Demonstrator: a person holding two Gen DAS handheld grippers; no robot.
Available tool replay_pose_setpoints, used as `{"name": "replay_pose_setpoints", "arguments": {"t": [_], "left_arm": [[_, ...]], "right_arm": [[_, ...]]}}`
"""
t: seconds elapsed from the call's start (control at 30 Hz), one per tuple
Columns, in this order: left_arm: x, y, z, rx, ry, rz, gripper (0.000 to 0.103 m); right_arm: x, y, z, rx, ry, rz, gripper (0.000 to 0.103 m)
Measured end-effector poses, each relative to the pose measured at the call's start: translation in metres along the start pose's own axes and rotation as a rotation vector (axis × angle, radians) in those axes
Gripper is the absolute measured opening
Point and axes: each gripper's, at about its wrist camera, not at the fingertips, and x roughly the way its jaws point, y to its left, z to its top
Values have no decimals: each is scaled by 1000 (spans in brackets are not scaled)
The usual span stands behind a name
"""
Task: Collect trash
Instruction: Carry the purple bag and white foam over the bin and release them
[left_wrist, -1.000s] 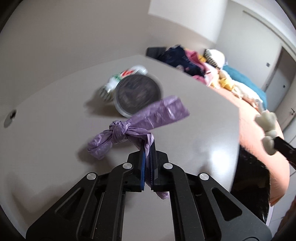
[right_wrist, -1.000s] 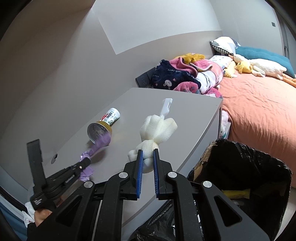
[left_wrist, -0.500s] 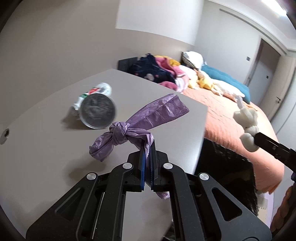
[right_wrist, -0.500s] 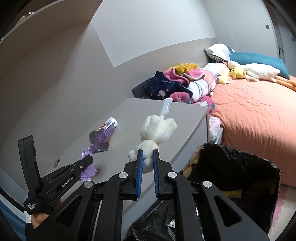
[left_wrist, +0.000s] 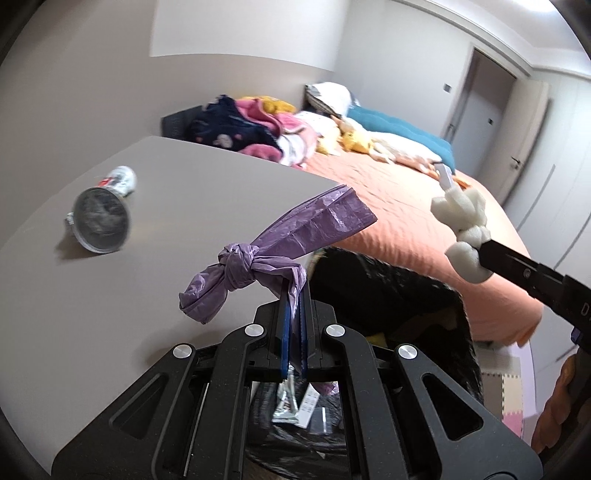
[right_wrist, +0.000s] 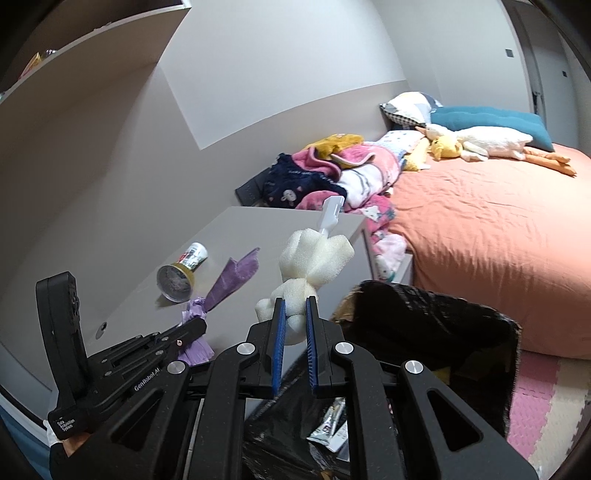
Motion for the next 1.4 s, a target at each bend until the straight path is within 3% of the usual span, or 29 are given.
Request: {"name": "replay_pose_setpoints", "arguments": {"t": [0.5, 0.87, 0.9, 0.97, 1.0, 1.07, 1.4], "left_arm": [[25, -54, 0, 110, 70, -101, 2], [45, -69, -13, 152, 170, -167, 3], [47, -69, -14, 151, 183, -166, 11], [52, -63, -14, 127, 204, -132, 75], [51, -62, -14, 116, 192, -115, 95], [48, -56, -14, 104, 162, -109, 97], [40, -39, -10, 91, 119, -55, 97]], "right_arm": [[-24, -43, -5, 52, -18, -73, 12], [-21, -62, -14, 74, 27, -129, 13], [-21, -64, -14, 76, 33, -136, 18], [-22, -69, -14, 101, 18, -164, 52], [-24, -72, -14, 114, 5, -180, 75], [-31, -76, -14, 127, -38, -205, 78], [-21, -78, -15, 137, -20, -201, 80]]}}
